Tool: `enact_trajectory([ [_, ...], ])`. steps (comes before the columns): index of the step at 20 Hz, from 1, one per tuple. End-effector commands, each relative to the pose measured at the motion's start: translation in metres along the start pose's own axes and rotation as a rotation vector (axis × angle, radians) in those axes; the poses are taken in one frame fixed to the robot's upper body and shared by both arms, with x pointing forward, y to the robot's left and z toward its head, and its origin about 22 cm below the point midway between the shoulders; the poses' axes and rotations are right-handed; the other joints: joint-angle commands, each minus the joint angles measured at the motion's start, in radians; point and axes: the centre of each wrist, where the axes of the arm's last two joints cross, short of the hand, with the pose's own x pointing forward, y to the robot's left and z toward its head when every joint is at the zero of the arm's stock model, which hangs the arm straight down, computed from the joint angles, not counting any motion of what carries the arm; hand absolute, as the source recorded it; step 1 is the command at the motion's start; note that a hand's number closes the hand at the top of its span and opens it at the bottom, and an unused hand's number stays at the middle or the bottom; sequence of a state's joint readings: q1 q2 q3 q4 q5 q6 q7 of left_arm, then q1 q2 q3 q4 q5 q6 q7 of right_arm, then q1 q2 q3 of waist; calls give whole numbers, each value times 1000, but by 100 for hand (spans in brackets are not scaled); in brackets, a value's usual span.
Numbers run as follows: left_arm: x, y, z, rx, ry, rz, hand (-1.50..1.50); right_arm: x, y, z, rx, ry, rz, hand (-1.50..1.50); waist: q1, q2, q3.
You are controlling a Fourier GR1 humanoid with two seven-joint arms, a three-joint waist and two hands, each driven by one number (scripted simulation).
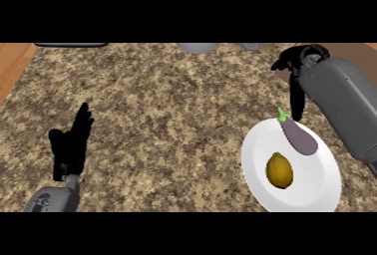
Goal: Pick the eggplant from the plate and place it in the cardboard box
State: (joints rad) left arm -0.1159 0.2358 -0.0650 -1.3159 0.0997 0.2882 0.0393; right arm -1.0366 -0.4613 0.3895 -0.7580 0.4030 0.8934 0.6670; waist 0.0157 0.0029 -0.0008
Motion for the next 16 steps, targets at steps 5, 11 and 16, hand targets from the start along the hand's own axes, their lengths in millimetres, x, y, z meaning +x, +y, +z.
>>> enact_trajectory([
  [5,-26,6,13,3,10,6,0,28,26,-18,106,77,53,-150,-13,-4,0],
  [11,-8,5,-7,24,1,12,0,26,28,-19,102,116,74,-150,-16,-4,0],
  [16,-12,-1,8,-15,9,4,0,56,40,-28,113,144,75,-150,-6,-3,1],
])
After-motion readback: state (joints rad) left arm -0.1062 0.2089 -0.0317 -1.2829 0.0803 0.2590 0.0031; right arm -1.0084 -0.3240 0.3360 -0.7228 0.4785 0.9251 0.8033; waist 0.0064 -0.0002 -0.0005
